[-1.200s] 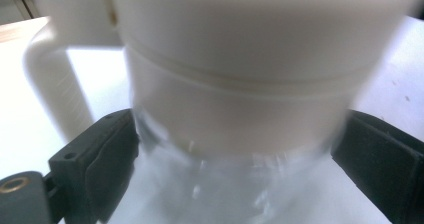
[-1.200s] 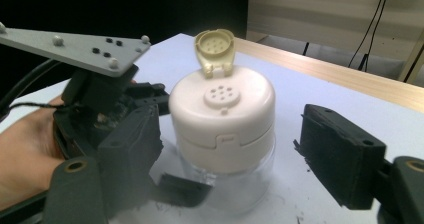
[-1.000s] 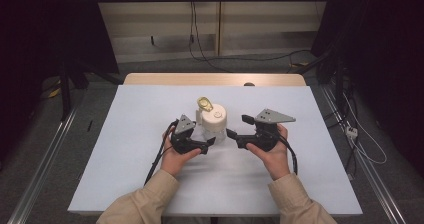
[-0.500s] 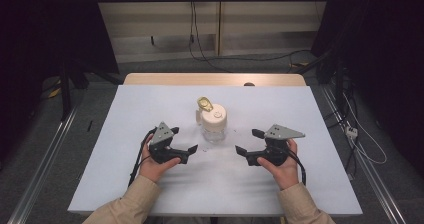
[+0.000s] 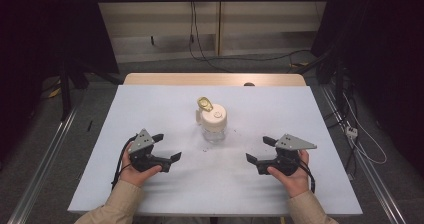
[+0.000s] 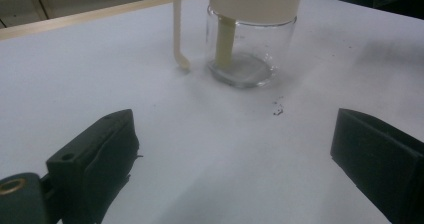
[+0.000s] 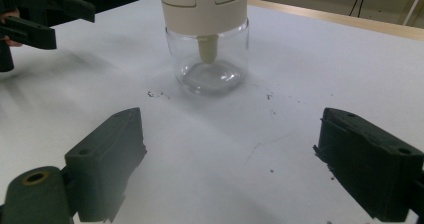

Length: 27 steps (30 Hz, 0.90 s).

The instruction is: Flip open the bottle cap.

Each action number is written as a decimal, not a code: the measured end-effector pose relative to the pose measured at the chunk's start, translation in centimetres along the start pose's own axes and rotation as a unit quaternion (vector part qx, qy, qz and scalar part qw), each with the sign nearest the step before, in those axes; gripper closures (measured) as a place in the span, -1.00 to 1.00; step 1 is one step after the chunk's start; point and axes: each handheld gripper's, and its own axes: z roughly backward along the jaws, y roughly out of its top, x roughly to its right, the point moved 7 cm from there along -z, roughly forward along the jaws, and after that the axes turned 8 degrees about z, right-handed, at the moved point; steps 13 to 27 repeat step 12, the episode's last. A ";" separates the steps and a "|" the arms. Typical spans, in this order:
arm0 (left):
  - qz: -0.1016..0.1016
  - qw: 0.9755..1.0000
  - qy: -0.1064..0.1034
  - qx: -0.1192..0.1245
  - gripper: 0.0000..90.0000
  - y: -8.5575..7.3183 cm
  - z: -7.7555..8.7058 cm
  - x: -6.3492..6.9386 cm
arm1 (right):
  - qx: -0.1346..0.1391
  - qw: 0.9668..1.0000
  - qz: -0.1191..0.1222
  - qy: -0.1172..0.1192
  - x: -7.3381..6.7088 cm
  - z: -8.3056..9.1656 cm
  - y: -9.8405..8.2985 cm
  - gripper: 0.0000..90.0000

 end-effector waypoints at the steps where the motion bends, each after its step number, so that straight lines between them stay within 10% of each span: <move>1: 0.005 1.000 0.000 0.003 -0.90 0.0 0.2 -0.1 | -0.001 1.000 0.000 0.000 0.0 0.1 -0.1 -0.77; 27: 0.011 1.000 0.010 0.006 -0.89 -0.4 1.9 -1.1 | -0.007 1.000 0.000 -0.005 0.3 0.9 -1.0 -0.77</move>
